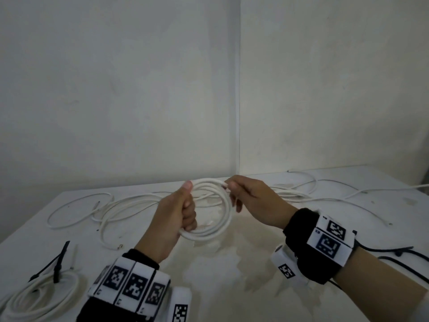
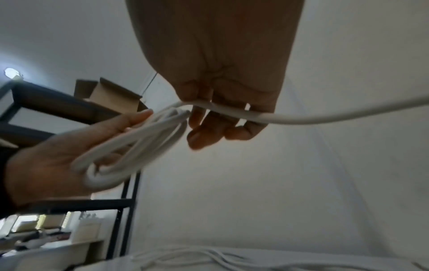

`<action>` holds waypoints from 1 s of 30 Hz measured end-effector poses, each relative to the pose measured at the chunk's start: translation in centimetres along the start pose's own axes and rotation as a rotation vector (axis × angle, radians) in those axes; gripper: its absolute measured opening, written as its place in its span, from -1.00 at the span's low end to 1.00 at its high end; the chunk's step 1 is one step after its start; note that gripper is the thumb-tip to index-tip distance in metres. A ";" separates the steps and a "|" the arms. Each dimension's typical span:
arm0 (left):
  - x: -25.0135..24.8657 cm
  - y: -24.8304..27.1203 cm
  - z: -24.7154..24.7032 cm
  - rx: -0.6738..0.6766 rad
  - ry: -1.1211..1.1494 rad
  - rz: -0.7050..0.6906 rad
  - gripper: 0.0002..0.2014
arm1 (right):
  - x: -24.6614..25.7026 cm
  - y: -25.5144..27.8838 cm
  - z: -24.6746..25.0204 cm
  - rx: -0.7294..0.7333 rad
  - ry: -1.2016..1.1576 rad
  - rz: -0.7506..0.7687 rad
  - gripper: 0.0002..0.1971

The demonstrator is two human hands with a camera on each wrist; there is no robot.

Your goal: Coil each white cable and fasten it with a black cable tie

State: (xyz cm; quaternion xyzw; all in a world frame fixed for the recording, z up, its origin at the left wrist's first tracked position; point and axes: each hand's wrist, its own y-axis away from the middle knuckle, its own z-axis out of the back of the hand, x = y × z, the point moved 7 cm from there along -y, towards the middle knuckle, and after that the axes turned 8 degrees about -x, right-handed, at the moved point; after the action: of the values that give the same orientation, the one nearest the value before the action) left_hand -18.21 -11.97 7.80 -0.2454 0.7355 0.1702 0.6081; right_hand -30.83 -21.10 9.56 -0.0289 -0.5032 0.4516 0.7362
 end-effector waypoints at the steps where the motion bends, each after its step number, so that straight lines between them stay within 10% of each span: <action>1: -0.3 -0.3 0.7 -0.022 0.033 -0.007 -0.58 | -0.7 0.1 0.6 -0.041 0.038 0.004 -0.79; 9: -2.2 -1.7 6.2 -0.214 0.253 -0.078 -0.57 | -5.2 0.1 2.7 -0.244 0.272 0.022 -0.80; 30: -2.1 -2.1 4.6 -0.424 -0.050 -0.260 -0.60 | 4.3 2.3 -7.7 -0.118 0.897 0.911 -0.92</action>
State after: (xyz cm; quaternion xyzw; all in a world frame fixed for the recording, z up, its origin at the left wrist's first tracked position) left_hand -13.03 -10.85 8.99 -0.4559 0.6302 0.2470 0.5779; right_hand -26.01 -13.59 7.74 -0.4662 -0.1078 0.6347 0.6067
